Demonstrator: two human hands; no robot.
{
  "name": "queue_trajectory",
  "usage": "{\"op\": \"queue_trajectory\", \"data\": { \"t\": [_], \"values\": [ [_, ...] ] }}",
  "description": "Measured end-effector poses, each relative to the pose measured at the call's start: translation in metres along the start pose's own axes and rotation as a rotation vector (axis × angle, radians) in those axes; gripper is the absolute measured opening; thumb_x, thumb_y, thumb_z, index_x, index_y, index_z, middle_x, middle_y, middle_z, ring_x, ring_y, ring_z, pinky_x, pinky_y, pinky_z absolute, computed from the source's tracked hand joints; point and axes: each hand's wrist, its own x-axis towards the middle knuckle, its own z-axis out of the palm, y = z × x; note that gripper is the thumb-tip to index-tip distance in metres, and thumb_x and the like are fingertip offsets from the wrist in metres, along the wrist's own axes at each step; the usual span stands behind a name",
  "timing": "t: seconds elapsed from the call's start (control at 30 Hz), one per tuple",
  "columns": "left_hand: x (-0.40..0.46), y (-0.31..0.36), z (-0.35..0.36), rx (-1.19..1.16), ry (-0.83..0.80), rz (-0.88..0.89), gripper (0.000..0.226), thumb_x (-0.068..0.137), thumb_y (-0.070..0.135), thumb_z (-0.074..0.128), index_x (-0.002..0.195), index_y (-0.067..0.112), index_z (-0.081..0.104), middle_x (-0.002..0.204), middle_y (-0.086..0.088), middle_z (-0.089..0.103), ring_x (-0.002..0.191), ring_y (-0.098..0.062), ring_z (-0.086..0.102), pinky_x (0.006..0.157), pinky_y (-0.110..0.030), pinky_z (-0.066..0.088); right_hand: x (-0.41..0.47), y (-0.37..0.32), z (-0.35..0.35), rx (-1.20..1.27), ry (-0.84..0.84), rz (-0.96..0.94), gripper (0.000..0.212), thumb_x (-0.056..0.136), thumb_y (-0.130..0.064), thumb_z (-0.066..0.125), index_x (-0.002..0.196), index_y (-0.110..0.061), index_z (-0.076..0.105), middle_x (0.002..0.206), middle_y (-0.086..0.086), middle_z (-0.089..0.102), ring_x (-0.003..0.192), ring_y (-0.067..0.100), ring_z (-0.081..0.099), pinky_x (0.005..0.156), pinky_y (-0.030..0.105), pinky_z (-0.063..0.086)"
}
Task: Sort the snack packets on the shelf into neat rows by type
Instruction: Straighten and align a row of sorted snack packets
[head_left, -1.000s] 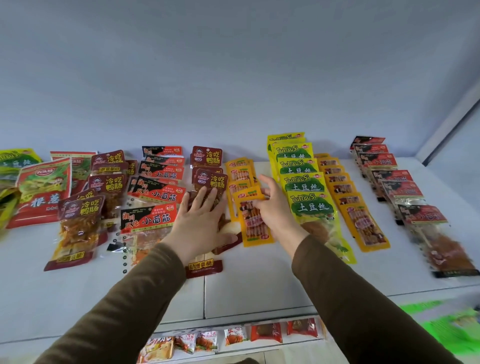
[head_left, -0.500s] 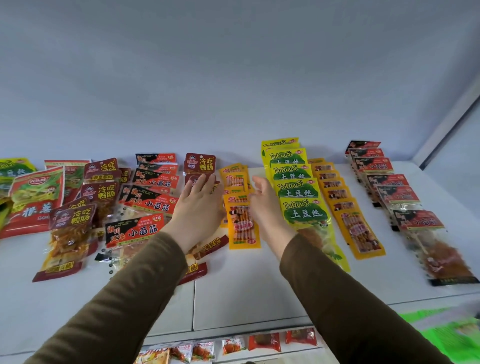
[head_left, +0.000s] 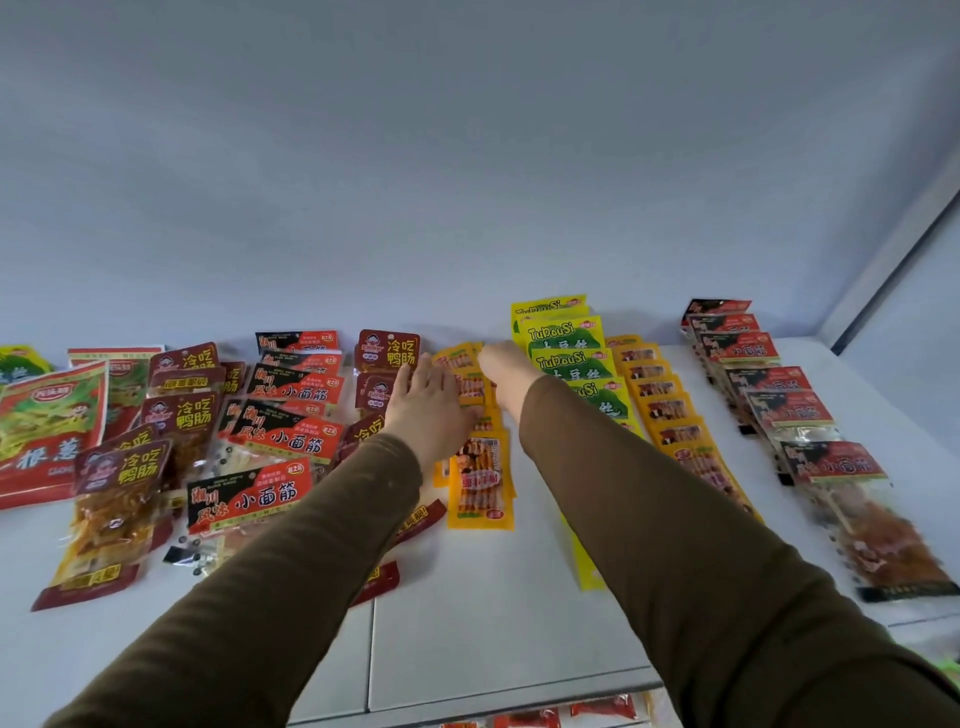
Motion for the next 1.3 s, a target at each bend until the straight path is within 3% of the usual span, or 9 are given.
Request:
{"op": "queue_trajectory", "data": {
  "t": [0.17, 0.5, 0.67, 0.77, 0.93, 1.03, 1.1, 1.2, 1.3],
  "values": [
    [-0.001, 0.003, 0.006, -0.034, 0.063, 0.027, 0.076, 0.105, 0.057, 0.022, 0.162, 0.008, 0.009, 0.17, -0.012, 0.008, 0.158, -0.029, -0.004, 0.127, -0.048, -0.002, 0.013, 0.006, 0.006, 0.019, -0.011, 0.0, 0.034, 0.098, -0.035, 0.064, 0.112, -0.004, 0.064, 0.101, 0.01, 0.061, 0.097, 0.025, 0.062, 0.094, 0.045, 0.055],
    [0.005, 0.006, 0.012, -0.163, 0.174, 0.071, 0.073, 0.105, 0.053, 0.034, 0.163, 0.017, 0.007, 0.171, -0.01, 0.0, 0.158, -0.03, -0.004, 0.127, -0.048, -0.003, 0.023, 0.008, -0.001, 0.199, -0.069, -0.019, 0.02, 0.101, -0.011, 0.056, 0.12, -0.008, 0.064, 0.11, 0.016, 0.07, 0.1, 0.034, 0.068, 0.088, 0.049, 0.057],
    [0.009, 0.0, 0.01, -0.128, 0.14, 0.085, 0.076, 0.104, 0.057, 0.031, 0.164, 0.022, 0.0, 0.171, -0.008, -0.005, 0.157, -0.03, -0.007, 0.127, -0.05, -0.003, 0.024, 0.007, -0.005, 0.206, -0.158, -0.061, 0.027, 0.102, 0.004, 0.045, 0.113, -0.013, 0.063, 0.083, 0.006, 0.064, 0.07, 0.019, 0.061, 0.057, 0.028, 0.047],
    [0.009, -0.003, 0.01, -0.071, 0.126, 0.093, 0.074, 0.105, 0.059, 0.025, 0.164, 0.02, 0.002, 0.171, -0.007, -0.004, 0.157, -0.03, -0.007, 0.127, -0.051, -0.001, 0.028, 0.005, -0.004, 0.223, -0.17, -0.035, 0.034, 0.101, 0.007, 0.043, 0.122, -0.013, 0.059, 0.086, 0.009, 0.062, 0.069, 0.022, 0.06, 0.058, 0.03, 0.048],
    [0.014, -0.003, 0.008, -0.102, 0.115, 0.063, 0.073, 0.105, 0.059, 0.027, 0.164, 0.022, 0.005, 0.172, -0.005, 0.002, 0.158, -0.029, -0.004, 0.127, -0.052, -0.001, 0.026, -0.003, -0.005, 0.185, -0.138, 0.079, 0.016, 0.103, -0.006, 0.043, 0.099, -0.016, 0.055, 0.081, 0.012, 0.057, 0.077, 0.028, 0.06, 0.074, 0.042, 0.051],
    [0.017, -0.004, 0.003, -0.136, 0.115, 0.05, 0.078, 0.102, 0.06, 0.036, 0.164, 0.02, 0.008, 0.171, -0.008, 0.005, 0.158, -0.028, -0.002, 0.127, -0.051, 0.0, 0.03, -0.001, -0.003, 0.183, -0.157, 0.042, 0.012, 0.104, -0.013, 0.051, 0.113, -0.012, 0.059, 0.094, 0.013, 0.063, 0.09, 0.03, 0.064, 0.087, 0.049, 0.054],
    [0.019, -0.005, 0.0, -0.135, 0.123, 0.053, 0.081, 0.101, 0.06, 0.04, 0.163, 0.019, 0.009, 0.171, -0.008, 0.008, 0.158, -0.028, 0.0, 0.127, -0.051, 0.0, 0.031, 0.002, -0.002, 0.193, -0.132, 0.01, 0.017, 0.104, -0.008, 0.049, 0.118, -0.011, 0.058, 0.098, 0.013, 0.062, 0.091, 0.031, 0.066, 0.082, 0.047, 0.057],
    [0.021, -0.005, 0.0, -0.119, 0.126, 0.056, 0.081, 0.101, 0.06, 0.04, 0.163, 0.019, 0.009, 0.171, -0.008, 0.01, 0.158, -0.029, 0.001, 0.127, -0.052, 0.0, 0.03, 0.002, -0.006, 0.213, -0.117, 0.012, 0.022, 0.103, 0.001, 0.043, 0.093, -0.014, 0.057, 0.079, 0.012, 0.058, 0.066, 0.026, 0.059, 0.064, 0.036, 0.051],
    [0.022, -0.004, 0.001, -0.127, 0.128, 0.042, 0.08, 0.102, 0.061, 0.038, 0.163, 0.019, 0.009, 0.171, -0.008, 0.012, 0.158, -0.028, 0.002, 0.127, -0.051, 0.001, 0.027, -0.001, -0.01, 0.231, -0.09, 0.073, 0.026, 0.1, 0.0, 0.044, 0.08, -0.013, 0.054, 0.07, 0.01, 0.055, 0.06, 0.025, 0.055, 0.065, 0.038, 0.049]
  ]
}}
